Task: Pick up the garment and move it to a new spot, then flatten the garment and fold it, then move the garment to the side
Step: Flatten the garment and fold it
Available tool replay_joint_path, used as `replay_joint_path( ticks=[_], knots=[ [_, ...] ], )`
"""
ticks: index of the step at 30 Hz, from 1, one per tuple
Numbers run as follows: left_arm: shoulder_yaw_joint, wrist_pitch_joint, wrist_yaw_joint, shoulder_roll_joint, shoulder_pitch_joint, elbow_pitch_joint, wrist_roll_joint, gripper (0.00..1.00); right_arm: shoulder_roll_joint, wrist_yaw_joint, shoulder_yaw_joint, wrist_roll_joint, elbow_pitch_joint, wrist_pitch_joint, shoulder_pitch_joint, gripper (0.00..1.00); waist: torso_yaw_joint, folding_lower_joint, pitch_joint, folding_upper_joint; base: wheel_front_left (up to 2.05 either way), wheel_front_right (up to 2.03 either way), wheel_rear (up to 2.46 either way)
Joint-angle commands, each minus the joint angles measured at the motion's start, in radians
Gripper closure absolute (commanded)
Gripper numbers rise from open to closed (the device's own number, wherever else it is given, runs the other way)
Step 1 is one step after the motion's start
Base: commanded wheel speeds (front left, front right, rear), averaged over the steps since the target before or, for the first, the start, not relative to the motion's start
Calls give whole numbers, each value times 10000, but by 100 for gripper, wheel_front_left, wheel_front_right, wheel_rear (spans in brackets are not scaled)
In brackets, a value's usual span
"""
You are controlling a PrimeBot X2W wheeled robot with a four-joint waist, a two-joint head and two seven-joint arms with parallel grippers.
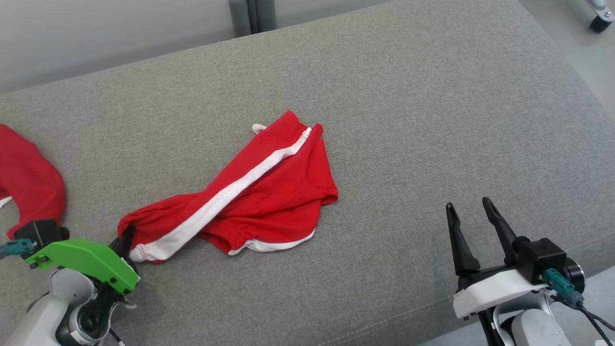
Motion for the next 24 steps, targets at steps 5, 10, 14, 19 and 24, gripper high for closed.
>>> replay_joint_path(
  ticks=[5,10,14,19,24],
  knots=[
    [-306,-36,-214,-21,-484,735,468,67,-5,-3,34,38,62,-33,12,0,-105,0,-68,0,0,0,0],
    [-449,-572,-233,-96,-587,1235,936,0,-2,-3,-48,-14,71,-31,145,0,-112,0,-117,0,0,0,0],
    [-434,-1268,-302,1,-327,1214,1263,0,-47,-3,-199,-60,-37,-31,198,0,-57,0,-278,0,0,0,0],
    [-160,-2329,-107,30,385,648,1435,0,-228,-3,-496,-155,-293,-31,356,0,144,0,-604,0,0,0,0],
    [-49,-3217,14,169,1254,-264,1775,0,-643,-3,-743,-259,-551,-31,501,0,476,0,-985,0,0,0,0]
  ],
)
